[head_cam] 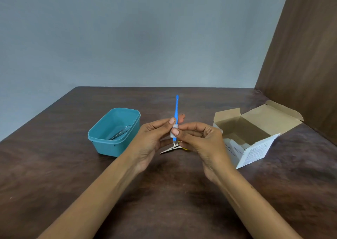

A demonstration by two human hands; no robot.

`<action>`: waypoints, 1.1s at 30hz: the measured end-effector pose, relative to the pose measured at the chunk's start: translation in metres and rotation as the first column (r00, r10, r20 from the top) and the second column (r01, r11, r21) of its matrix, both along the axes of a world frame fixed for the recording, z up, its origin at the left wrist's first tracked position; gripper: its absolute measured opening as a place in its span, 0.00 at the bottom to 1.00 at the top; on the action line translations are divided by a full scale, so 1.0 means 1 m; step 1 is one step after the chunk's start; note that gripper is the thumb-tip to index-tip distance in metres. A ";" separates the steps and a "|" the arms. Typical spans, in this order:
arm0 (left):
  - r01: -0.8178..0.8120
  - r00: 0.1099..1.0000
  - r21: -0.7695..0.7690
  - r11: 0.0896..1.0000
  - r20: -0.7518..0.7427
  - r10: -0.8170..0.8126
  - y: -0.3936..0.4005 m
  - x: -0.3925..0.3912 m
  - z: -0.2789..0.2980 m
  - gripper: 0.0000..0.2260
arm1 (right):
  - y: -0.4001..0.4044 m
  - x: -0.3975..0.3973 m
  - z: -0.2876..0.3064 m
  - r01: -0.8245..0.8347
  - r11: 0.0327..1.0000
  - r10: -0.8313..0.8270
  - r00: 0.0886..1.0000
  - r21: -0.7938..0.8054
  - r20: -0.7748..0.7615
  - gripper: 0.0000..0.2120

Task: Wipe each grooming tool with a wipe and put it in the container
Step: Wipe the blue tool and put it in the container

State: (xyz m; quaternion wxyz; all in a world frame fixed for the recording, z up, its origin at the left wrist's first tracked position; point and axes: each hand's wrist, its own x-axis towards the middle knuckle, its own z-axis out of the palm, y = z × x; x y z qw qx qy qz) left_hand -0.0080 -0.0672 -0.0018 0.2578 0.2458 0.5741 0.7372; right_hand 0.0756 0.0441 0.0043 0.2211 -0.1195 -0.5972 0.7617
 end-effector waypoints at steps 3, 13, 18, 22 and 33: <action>0.001 1.000 0.010 1.000 0.024 -0.001 0.000 -0.001 -0.001 0.18 | -0.002 -0.001 0.000 -0.011 1.000 0.012 1.000 -0.023 0.029 0.07; -0.015 0.997 0.047 0.999 0.078 0.011 0.002 0.003 -0.002 0.15 | 0.001 0.002 0.001 -0.007 1.000 0.008 0.997 -0.017 0.075 0.04; -0.008 0.994 0.053 0.999 0.106 0.002 0.003 0.004 0.000 0.14 | 0.001 0.000 0.001 -0.037 0.994 0.045 0.996 -0.098 0.082 0.06; -0.071 0.986 0.084 0.994 0.158 0.057 -0.001 0.002 0.002 0.13 | 0.001 0.002 -0.001 -0.063 0.993 0.075 0.991 -0.104 0.114 0.06; -0.089 0.986 0.068 0.994 0.148 0.078 0.004 0.007 -0.002 0.13 | 0.002 0.001 0.001 -0.032 0.996 0.042 0.993 -0.083 0.110 0.05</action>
